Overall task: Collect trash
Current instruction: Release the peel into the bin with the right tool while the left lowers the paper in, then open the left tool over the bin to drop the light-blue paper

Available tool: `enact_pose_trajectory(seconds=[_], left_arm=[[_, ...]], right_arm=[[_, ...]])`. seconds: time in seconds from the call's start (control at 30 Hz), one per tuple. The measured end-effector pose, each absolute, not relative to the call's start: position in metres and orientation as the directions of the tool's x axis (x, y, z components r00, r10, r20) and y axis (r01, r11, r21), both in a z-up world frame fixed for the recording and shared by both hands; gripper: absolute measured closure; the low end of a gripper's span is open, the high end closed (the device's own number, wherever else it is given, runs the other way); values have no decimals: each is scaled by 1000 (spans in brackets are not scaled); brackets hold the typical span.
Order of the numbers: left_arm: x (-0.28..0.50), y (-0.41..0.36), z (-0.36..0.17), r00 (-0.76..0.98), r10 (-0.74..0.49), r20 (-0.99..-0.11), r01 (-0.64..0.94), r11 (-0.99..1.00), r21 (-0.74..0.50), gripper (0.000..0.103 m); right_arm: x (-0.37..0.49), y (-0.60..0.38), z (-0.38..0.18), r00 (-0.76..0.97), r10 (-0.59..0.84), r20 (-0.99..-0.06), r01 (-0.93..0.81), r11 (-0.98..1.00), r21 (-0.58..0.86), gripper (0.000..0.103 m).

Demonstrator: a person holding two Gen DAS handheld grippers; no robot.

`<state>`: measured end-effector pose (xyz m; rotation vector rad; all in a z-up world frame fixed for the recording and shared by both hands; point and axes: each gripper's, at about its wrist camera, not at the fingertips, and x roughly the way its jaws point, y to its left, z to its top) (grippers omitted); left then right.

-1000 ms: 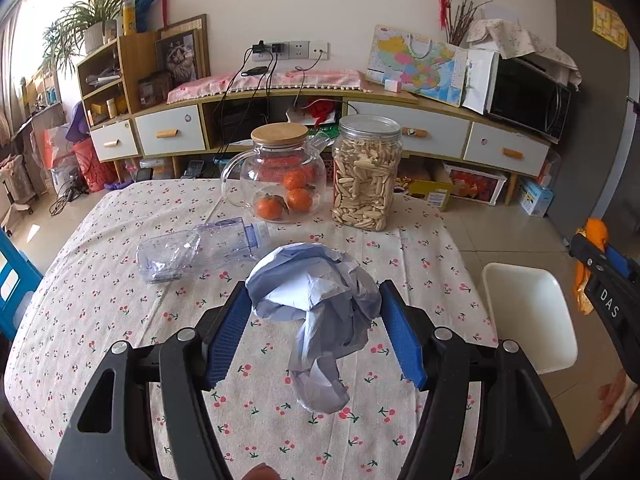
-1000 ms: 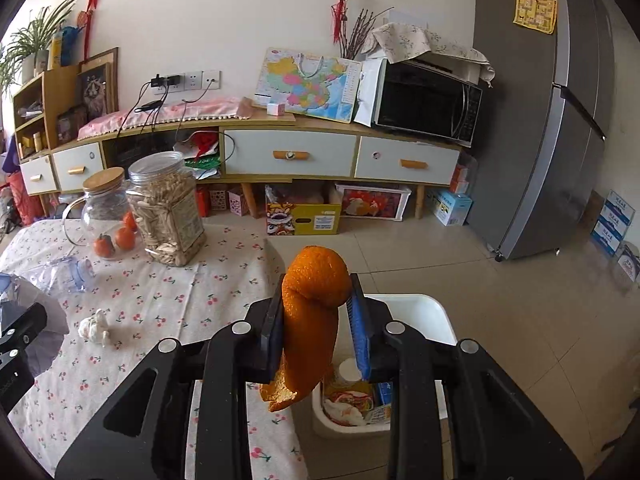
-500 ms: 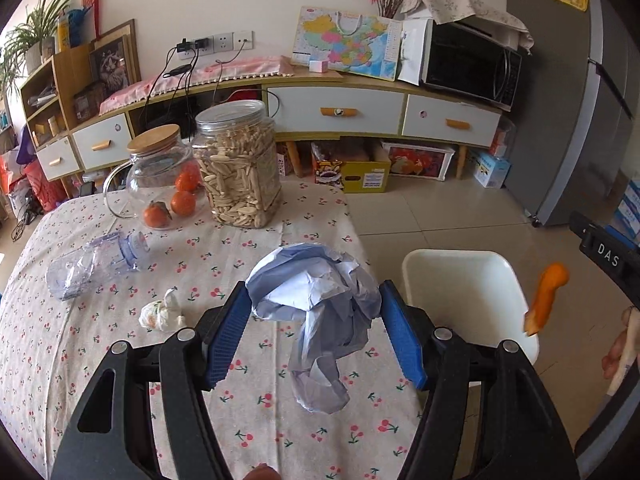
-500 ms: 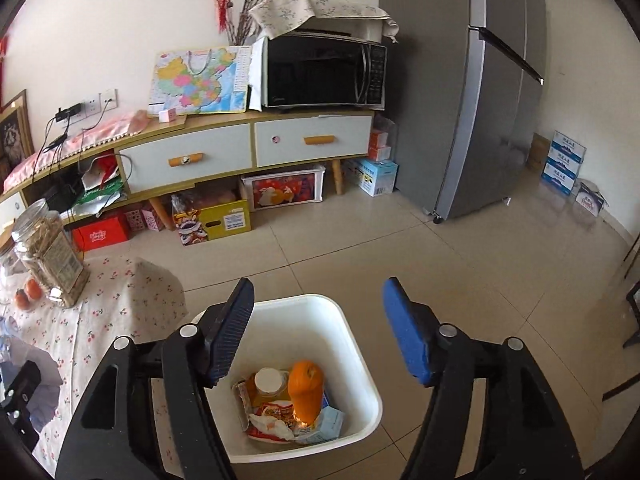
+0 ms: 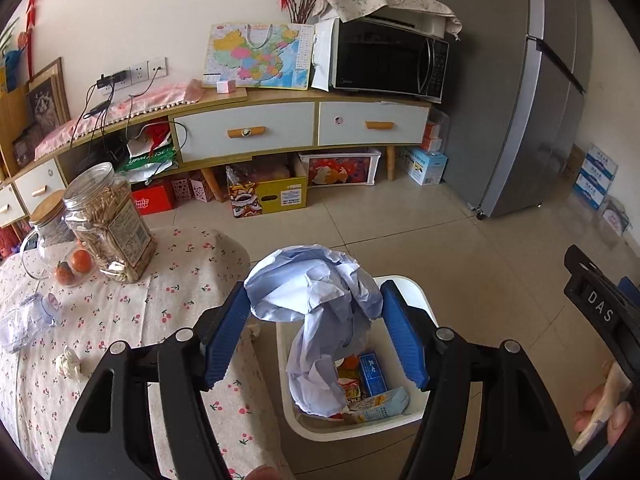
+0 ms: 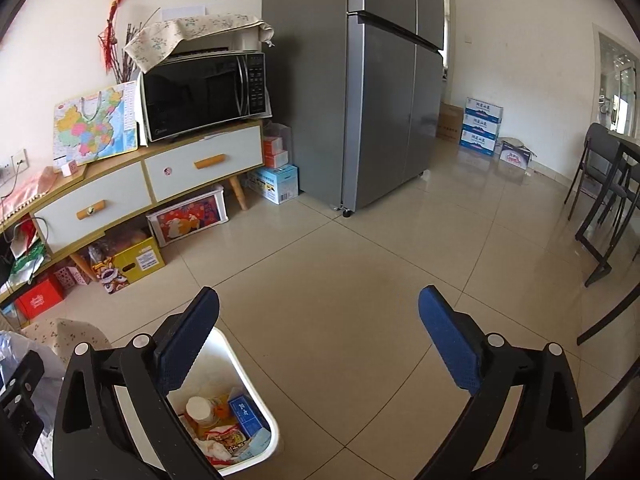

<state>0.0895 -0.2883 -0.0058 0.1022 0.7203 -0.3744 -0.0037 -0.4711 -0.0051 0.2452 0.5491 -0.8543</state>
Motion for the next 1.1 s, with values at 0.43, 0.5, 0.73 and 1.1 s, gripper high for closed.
enact_pose_trajectory(seconds=[0.43, 0.5, 0.73, 1.1], left_arm=[[91, -326, -3, 654, -327, -682, 417, 908, -36, 16], [89, -321, -4, 657, -312, -687, 405, 914, -28, 15], [85, -288, -3, 690, -255, -677, 348, 938, 1, 13], [86, -218, -6, 699, -185, -691, 250, 968, -7, 13]], right_arm=[[-25, -477, -2, 502, -659, -560, 796, 606, 1, 7], [-21, -472, -2, 507, -654, -562, 784, 620, -15, 7], [-12, -449, 2, 530, -642, -554, 748, 662, -51, 7], [7, -388, 6, 610, -578, -542, 640, 763, -94, 7]])
